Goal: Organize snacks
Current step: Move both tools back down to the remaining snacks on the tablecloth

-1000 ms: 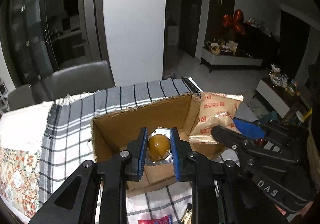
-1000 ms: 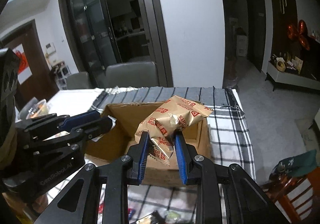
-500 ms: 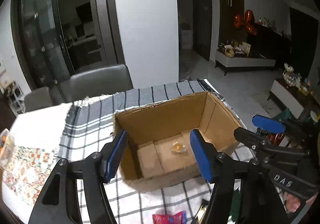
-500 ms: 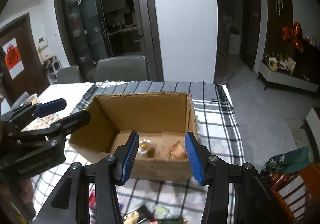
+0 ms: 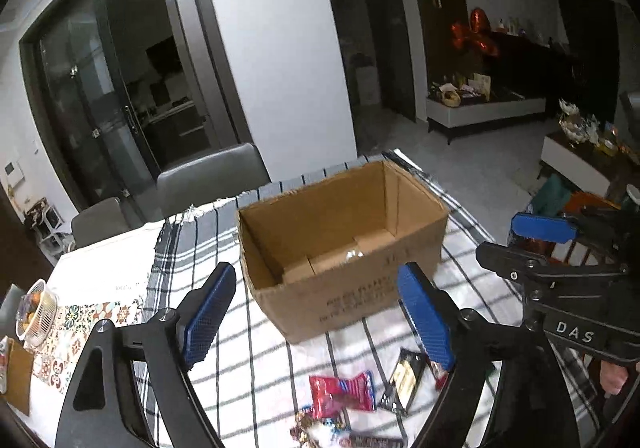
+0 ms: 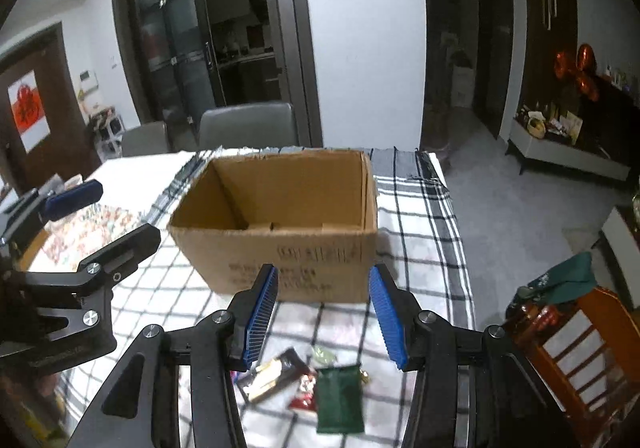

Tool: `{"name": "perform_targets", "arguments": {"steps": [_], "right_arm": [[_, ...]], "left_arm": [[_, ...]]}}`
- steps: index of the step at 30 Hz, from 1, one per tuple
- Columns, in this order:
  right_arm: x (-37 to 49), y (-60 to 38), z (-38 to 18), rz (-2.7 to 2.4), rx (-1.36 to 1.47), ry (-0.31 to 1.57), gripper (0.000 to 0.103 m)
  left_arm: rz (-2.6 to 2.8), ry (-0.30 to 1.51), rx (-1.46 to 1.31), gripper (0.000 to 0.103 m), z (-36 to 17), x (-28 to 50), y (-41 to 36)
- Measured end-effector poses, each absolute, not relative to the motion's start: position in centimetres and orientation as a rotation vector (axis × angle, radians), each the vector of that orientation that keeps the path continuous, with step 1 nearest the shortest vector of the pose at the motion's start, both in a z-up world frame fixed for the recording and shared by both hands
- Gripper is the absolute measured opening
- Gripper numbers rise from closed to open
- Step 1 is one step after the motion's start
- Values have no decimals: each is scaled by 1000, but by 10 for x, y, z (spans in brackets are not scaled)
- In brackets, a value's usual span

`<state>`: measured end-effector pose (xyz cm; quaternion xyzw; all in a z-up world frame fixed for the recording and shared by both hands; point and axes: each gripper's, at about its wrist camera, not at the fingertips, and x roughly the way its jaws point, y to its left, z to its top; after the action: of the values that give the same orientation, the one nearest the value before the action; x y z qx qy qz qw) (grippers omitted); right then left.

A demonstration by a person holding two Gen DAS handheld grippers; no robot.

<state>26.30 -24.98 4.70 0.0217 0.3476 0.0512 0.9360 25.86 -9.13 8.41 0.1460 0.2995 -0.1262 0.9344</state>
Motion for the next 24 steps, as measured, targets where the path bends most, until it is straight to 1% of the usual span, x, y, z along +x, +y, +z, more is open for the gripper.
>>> {"name": "perform_targets", "arguments": {"steps": [12,18,24], "right_arm": [[245,-247,12,125,24,906,49],[254,-251,-15,115,33,1052,49],[262,-259,-39,90,41,1166,49]], "left_arm": [[-365,788,318,84,43,243,-99],[-412,922,334,84,15,253,-106],[-429,1005,393,83,-12,260,-118]]}}
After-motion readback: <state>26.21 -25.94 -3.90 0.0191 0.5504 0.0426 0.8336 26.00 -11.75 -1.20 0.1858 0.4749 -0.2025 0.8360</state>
